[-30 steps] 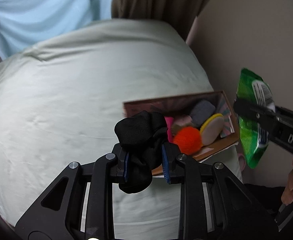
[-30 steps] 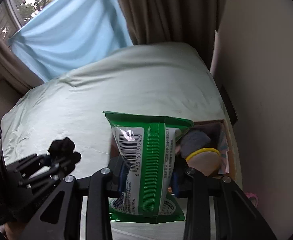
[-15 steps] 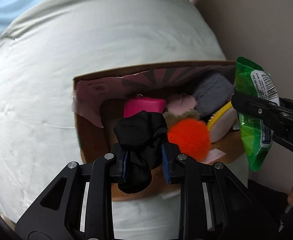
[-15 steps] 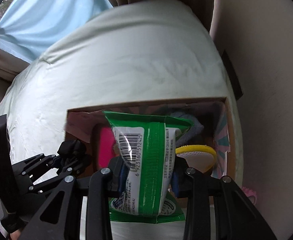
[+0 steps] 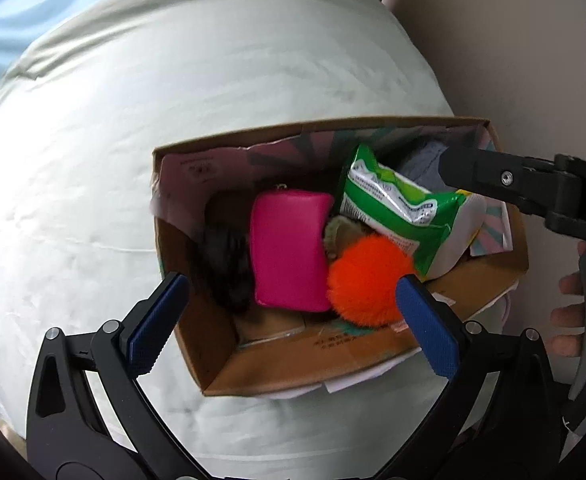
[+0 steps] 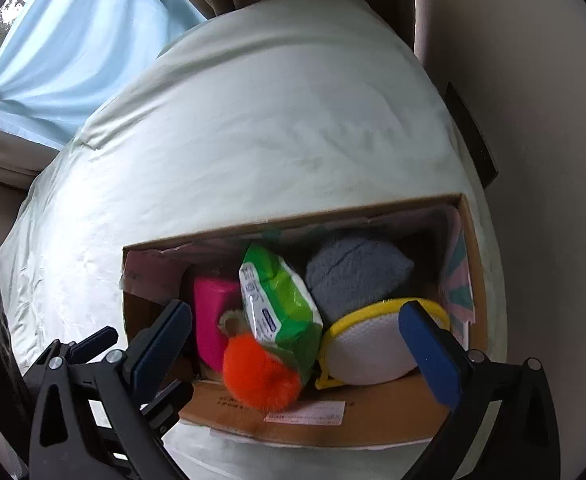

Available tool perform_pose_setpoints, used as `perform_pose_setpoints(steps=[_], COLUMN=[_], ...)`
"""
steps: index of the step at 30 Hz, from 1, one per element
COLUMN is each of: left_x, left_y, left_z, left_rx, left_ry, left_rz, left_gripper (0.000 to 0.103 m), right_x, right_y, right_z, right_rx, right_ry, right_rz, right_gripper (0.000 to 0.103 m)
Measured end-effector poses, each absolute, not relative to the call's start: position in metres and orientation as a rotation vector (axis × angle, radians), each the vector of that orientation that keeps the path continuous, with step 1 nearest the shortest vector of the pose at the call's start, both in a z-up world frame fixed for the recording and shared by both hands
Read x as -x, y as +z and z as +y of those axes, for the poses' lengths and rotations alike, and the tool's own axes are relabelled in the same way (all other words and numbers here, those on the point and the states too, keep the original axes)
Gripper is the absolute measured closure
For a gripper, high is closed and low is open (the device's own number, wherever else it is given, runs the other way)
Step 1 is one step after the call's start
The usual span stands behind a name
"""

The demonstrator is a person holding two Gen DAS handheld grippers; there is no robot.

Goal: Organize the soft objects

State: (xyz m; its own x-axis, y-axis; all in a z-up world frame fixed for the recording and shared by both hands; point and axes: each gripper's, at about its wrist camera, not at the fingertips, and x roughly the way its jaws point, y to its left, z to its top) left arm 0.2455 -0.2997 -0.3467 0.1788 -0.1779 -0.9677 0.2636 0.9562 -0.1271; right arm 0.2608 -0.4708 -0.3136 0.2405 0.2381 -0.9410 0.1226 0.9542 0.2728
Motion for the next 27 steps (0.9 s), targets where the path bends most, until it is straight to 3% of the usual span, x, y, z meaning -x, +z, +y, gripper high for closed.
perform_pose_setpoints(steps=[13,27], left_x=[-0.217,-0.150], left_y=[-0.302,-0.130], left_z=[-0.299,-0.203], left_rx=[-0.103,-0.024], left_ry=[-0.326,-0.266], left_rz=[1.279,0.983], left_gripper=[0.000,0.000], right_x=[-0.234,-0.166], right_y=[-0.282,-0.112], right_z=[-0.466,-0.405], right_rx=[-0.280,-0.186], right_ry=[0.071,0.102], right_rz=[1.285,1.025], right_gripper=[0.000,0.000])
